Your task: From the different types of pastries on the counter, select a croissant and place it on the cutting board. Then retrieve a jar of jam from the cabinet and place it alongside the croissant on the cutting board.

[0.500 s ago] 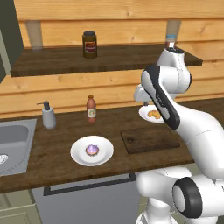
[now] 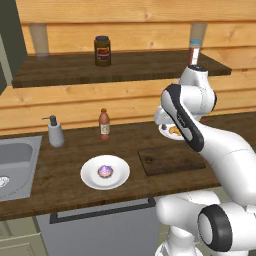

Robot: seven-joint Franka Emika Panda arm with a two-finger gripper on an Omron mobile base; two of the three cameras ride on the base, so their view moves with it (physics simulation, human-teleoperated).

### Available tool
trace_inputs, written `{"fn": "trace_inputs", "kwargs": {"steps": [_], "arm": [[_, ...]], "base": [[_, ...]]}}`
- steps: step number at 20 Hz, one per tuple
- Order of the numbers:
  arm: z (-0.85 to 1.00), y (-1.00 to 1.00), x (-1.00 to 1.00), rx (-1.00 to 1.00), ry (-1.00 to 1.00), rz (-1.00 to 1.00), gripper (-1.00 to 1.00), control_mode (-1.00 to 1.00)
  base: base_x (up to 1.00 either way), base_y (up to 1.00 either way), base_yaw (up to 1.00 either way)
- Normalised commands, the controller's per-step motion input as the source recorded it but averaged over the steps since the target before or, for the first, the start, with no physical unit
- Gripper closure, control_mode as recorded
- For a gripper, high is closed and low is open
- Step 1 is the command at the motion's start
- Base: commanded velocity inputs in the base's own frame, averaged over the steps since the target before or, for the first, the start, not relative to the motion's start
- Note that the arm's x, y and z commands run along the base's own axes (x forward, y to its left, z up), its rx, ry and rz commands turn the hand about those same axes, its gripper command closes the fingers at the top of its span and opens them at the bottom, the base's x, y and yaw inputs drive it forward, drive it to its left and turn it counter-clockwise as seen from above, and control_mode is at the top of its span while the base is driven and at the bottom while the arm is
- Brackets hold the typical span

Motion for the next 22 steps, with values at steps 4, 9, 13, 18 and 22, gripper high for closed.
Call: {"fn": "trace_inputs", "kwargs": {"steps": [4,9,13,18,22], "arm": [[-0.68,-0.47,0.06,0.0,0.05,0.0,-1.0,-1.0],[-0.53,-0.39,0.13,0.0,0.04,0.0,-1.0,-1.0],[-0.29,-0.64,0.46,0.0,-0.02,0.0,-1.0,-1.0],[-0.03,-0.59,0.76,0.0,0.0,0.0,-1.0,-1.0],[0.0,-0.35,0.76,0.02,0.05,-0.02,-1.0,-1.0]], "base": [[0.0,0.0,0.0],[0.0,0.0,0.0],[0.0,0.0,0.0],[0.0,0.0,0.0],[0.0,0.0,0.0]]}}
